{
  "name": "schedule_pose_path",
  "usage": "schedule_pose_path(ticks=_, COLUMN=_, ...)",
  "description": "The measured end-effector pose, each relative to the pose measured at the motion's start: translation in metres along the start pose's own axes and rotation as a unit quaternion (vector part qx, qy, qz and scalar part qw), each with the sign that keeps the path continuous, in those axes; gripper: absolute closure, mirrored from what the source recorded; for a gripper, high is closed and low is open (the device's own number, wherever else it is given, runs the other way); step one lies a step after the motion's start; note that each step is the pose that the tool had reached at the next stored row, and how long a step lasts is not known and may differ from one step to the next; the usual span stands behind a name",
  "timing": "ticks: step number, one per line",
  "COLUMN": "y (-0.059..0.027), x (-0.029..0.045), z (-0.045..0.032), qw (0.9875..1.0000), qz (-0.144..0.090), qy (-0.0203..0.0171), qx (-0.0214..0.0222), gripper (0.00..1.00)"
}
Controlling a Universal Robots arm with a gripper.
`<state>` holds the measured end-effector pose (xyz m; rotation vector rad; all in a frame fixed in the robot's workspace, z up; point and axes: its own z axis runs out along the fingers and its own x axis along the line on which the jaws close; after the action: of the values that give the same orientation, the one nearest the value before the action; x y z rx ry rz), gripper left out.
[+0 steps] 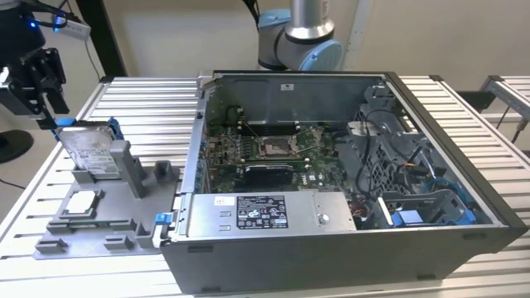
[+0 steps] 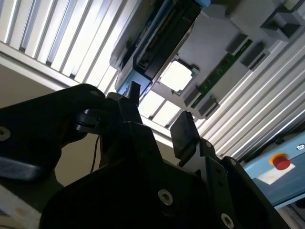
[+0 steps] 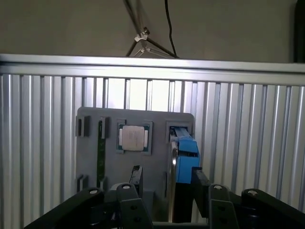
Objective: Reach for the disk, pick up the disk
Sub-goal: 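Pick up the disk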
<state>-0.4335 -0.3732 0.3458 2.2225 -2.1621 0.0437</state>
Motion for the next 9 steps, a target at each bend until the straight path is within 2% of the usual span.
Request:
schedule_pose_path(ticks=4, y=-0.0001, x=-0.0008, z=0.0051, qw=1.0, qz=0.0, qy=-0.0057, qx=0.0005, gripper=0.0)
schedule_pose_path(ticks=9, y=-0.0013, x=-0.0011, z=0.0097, qw=0.9998, qz=0.001, qy=-0.0187, qx=0.0016, gripper=0.0)
